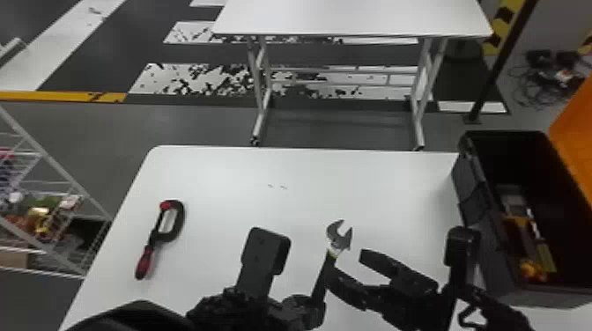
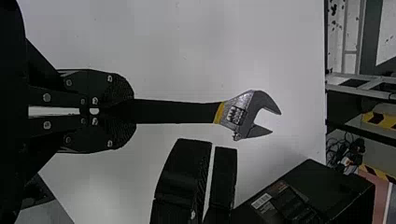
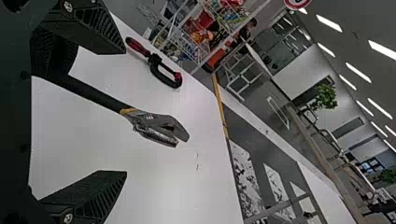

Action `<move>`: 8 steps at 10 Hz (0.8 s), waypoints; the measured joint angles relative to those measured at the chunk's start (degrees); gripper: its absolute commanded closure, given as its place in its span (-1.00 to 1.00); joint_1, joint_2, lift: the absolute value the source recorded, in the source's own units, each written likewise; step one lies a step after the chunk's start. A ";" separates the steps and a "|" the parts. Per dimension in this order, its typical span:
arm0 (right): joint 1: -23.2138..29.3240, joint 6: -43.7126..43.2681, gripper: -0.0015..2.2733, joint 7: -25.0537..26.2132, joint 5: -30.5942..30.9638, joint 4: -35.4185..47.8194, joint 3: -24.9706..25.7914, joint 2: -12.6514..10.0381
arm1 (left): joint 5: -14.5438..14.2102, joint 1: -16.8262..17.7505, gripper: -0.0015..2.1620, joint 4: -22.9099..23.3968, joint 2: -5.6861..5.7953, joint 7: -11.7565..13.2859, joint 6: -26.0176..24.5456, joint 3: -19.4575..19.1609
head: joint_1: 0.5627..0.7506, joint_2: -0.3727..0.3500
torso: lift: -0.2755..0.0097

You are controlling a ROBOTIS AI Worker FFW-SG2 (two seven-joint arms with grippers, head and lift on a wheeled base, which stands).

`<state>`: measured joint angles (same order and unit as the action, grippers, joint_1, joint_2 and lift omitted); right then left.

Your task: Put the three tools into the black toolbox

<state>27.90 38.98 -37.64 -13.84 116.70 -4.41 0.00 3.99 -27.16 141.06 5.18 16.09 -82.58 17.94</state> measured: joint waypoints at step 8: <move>0.37 -0.45 0.79 0.93 0.37 -0.57 -4.01 0.00 | 3.75 0.00 0.75 0.64 0.35 -0.58 -1.31 6.30 | 0.41 0.34 | 0.57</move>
<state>28.27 38.53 -36.71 -13.47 116.13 -8.42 0.00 7.74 -27.16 141.70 5.54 15.52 -83.89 24.24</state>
